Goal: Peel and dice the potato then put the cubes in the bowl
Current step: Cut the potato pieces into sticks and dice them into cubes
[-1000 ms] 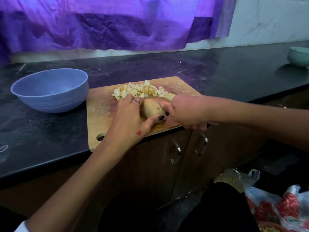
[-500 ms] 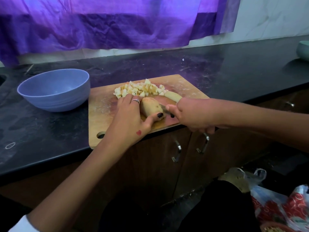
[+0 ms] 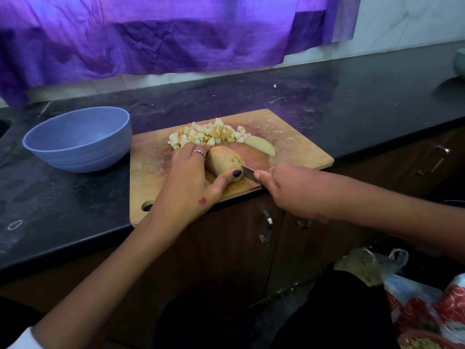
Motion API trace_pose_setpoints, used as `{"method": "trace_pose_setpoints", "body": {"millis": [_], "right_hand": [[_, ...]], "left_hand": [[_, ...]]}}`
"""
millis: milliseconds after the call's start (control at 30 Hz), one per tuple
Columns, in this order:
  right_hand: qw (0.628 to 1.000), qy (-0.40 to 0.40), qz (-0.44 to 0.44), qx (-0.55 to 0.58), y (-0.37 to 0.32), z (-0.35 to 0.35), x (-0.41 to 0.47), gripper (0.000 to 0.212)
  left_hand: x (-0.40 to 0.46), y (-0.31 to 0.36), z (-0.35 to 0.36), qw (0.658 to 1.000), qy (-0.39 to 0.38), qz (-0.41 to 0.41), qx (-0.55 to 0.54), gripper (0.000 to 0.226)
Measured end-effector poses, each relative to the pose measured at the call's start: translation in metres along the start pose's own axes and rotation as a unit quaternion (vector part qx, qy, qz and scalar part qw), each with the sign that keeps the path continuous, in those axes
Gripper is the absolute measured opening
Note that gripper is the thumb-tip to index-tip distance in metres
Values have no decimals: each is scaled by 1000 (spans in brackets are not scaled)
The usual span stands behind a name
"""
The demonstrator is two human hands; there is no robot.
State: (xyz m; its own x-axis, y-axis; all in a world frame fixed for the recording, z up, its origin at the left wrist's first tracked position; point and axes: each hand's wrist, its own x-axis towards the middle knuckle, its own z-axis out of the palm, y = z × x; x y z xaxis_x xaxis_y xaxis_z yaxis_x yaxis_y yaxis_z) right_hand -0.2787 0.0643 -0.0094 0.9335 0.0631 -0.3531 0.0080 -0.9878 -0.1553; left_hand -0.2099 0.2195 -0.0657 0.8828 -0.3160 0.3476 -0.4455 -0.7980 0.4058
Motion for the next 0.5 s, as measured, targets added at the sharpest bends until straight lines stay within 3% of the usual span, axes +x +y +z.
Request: {"method": "trace_pose_setpoints", "body": {"millis": [100,300,433,500], "right_hand": [[1000,13,2,6,-1,1,6,34],[996,81,14,-16,-7,14,34,55],[992,97,58,48,-8,16,37,57],[990,90,59,87,-1,10,33,48]], "left_hand": [[-1,0,-1,1000,1,2,5,76],[0,2,-1,1000,0,-7,17,74],[1,2,-2,1000,-5,-20,9,75],[0,3,-4,1000,-10,-18,4,75]]}}
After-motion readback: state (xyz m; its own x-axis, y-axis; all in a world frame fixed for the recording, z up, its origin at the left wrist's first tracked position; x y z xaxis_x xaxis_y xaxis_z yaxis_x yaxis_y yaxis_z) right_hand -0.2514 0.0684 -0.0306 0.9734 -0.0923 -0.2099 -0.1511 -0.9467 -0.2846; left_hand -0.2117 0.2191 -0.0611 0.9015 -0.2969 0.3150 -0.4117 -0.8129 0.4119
